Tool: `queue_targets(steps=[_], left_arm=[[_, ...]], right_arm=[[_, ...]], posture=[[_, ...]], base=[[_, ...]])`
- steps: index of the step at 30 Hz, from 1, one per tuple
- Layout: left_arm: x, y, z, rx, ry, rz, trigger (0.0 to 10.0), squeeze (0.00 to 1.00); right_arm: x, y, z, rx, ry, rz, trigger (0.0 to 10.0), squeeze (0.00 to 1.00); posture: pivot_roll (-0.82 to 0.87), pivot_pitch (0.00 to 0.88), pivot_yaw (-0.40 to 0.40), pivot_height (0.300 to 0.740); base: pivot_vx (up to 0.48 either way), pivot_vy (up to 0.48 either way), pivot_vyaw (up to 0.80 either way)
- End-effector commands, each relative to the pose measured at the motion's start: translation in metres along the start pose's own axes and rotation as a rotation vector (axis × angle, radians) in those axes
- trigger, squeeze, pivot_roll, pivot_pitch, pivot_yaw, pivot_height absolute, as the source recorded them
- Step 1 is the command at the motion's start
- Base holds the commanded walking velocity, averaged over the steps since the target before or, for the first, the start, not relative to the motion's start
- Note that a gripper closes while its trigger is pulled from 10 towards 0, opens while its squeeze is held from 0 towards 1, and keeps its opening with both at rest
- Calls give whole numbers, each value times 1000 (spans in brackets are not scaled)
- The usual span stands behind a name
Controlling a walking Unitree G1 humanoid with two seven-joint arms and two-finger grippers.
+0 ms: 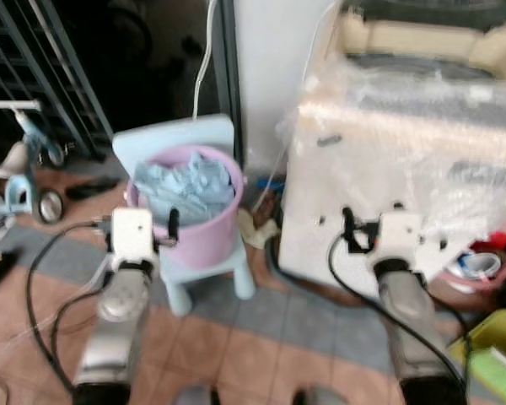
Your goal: Clothes washing
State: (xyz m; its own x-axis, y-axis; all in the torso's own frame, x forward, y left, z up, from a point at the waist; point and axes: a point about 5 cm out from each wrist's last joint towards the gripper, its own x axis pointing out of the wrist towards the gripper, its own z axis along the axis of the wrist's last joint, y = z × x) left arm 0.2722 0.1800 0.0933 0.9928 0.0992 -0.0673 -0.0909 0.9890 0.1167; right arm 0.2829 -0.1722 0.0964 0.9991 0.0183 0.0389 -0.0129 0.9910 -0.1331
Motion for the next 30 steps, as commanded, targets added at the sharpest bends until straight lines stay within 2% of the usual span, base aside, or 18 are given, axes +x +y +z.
queue_targets(steps=[1,2,4,8,12,16,30], left_arm=[[-1,5,2,-13,-4,38,10000,0],[-1,7,1,-12,-2,50,10000,0],[-2,8,0,-29,7,61,10000,0],[-3,10,-1,-25,12,63,10000,0],[-7,11,-3,-51,21,37,10000,0],[-8,11,-4,-46,26,39,10000,0],[-8,9,-6,-68,48,28,10000,0]], right_arm=[[3,6,5,59,-12,34,10000,0],[3,5,5,87,-8,23,10000,0],[3,6,5,46,18,32,10000,0],[0,9,3,64,18,76,10000,0],[0,10,3,73,10,92,10000,0],[1,10,3,82,13,102,10000,0],[1,8,0,85,2,90,10000,0]], posture=[[-41,61,67,740],[-42,61,65,740],[-42,61,63,740],[-36,64,59,740],[-32,67,58,740],[-32,68,55,740],[-42,69,52,740]], base=[[0,0,0],[0,0,0],[0,0,0],[0,0,0],[0,0,772],[257,0,744],[336,39,0]])
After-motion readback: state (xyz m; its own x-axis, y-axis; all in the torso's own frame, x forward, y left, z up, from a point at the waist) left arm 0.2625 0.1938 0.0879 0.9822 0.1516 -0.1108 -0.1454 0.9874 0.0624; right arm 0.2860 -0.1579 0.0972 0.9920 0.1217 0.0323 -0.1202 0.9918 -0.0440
